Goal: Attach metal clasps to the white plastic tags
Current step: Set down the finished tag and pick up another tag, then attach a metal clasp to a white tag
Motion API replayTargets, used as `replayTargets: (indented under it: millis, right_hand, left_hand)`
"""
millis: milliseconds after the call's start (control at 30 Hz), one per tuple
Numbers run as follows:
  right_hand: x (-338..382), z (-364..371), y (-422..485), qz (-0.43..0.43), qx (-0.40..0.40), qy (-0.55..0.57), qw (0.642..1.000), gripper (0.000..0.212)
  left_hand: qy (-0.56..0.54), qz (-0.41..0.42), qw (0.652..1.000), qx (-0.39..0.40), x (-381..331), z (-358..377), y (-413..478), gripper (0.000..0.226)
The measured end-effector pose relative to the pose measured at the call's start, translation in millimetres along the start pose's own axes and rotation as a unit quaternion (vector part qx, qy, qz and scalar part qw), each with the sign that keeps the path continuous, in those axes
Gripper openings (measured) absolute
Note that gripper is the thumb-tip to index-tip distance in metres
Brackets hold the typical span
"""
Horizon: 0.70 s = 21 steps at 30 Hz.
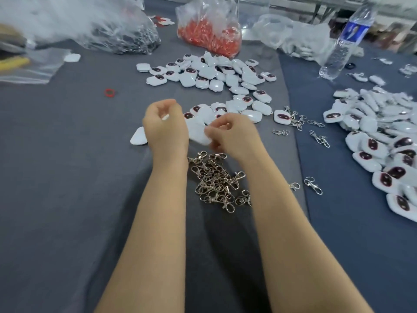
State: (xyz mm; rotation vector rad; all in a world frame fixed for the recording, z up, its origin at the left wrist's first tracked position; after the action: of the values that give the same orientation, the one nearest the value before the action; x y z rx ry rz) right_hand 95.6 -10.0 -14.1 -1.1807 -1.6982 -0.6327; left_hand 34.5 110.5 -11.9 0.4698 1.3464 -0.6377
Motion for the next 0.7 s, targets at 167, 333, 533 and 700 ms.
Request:
replayTargets:
  millis: [167,333,533,700]
  right_hand:
    - [14,53,8,0.003,0.066,0.025,0.998,0.012]
    - [13,38,22,-0.071,-0.027,-0.264,0.961,0.046]
    - [-1,45,23,-0.024,-0.007,-0.322,0.946,0.046]
    - [6,5,16,-0.073,-0.068,-0.038,0.994,0.029]
  left_hand:
    - [-0.025,0.058,0.996,-0.069,-12,-17,6,0.016]
    - [-0.053,0.035,0.994,-0.091,-6,-25,8,0.019]
    - [-0.049,0.013,0.997,-0.063,-2,-14,10,0.018]
    - [0.008,-0.057,0.998,0.016,8,6,7,0.015]
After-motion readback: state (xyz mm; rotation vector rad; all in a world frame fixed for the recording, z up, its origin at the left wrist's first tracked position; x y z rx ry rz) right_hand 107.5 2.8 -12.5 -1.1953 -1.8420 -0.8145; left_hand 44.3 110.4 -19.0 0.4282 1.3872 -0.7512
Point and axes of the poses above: each hand's wrist, its own y-axis towards the middle knuckle, its own z-axis out of the palm, x = y × z, the point moved 5 cm from there along y, towards the middle knuckle, and after that the axes turned 7 degrees about x, right-handed, at the moved point
